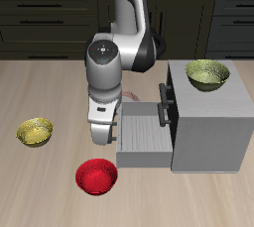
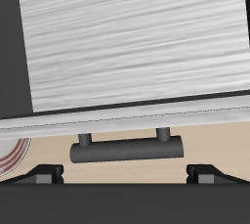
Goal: Close the bottom drawer of the white cabinet
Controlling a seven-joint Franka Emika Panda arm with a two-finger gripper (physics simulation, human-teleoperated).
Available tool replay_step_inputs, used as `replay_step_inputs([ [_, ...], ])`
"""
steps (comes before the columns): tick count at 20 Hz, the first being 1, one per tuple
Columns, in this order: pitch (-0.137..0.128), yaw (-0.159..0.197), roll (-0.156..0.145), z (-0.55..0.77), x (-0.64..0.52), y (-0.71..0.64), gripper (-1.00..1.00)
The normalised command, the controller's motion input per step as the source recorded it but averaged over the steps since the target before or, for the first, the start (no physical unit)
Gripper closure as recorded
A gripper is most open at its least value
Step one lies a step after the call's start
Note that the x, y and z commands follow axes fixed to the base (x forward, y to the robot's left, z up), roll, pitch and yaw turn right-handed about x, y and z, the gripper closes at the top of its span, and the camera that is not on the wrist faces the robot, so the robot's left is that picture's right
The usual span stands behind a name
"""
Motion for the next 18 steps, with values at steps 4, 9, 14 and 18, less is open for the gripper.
replay_step_inputs([
  [4,-0.034,0.003,0.022,0.06,0.07,0.06,-1.00],
  [9,-0.016,0.005,0.027,-0.04,0.06,0.11,-1.00],
  [14,0.026,0.016,0.015,-0.20,0.02,0.04,-1.00],
  [18,-0.057,-0.042,0.035,-0.03,0.13,0.09,-1.00],
])
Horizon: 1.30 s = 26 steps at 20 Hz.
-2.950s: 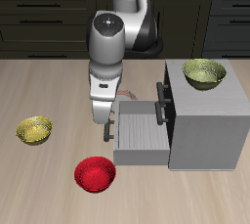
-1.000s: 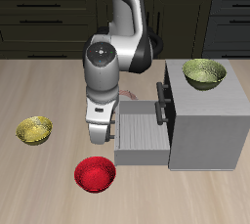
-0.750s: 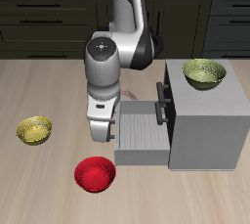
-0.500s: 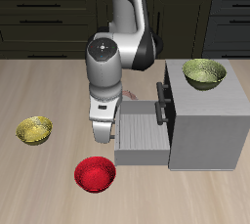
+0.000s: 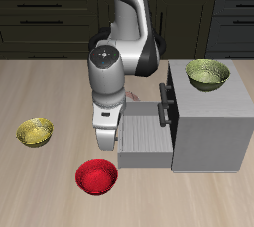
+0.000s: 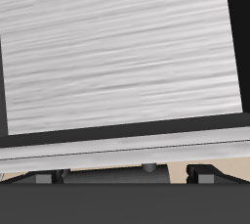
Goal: Close the bottom drawer of the white cabinet
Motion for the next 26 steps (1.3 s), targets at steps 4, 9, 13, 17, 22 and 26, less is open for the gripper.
replay_step_inputs([
  [4,-0.104,-0.002,0.087,-0.01,0.10,0.21,-1.00],
  [9,-0.163,0.106,0.048,-0.07,0.18,0.12,-1.00],
  [13,-0.023,-0.041,0.022,-0.10,0.08,0.12,-1.00],
  [17,-0.034,0.007,0.029,-0.04,0.12,0.13,-1.00],
  [22,-0.083,0.013,0.072,0.05,0.18,0.37,-1.00],
  [26,-0.054,0.023,0.071,0.03,0.15,0.39,-1.00],
])
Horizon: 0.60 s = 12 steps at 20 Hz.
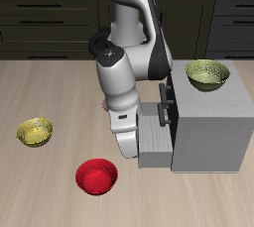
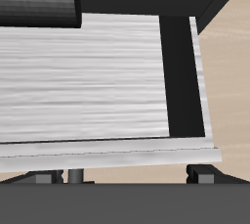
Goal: Close the bottom drawer of the white cabinet
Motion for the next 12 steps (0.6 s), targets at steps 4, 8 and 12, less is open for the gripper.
replay_step_inputs([
  [4,-0.031,-0.009,0.087,-0.06,0.23,0.46,-1.00],
  [8,-0.053,0.029,0.089,-0.12,0.33,0.49,-1.00],
  [12,-0.007,0.017,0.091,-0.22,0.31,0.47,-1.00],
])
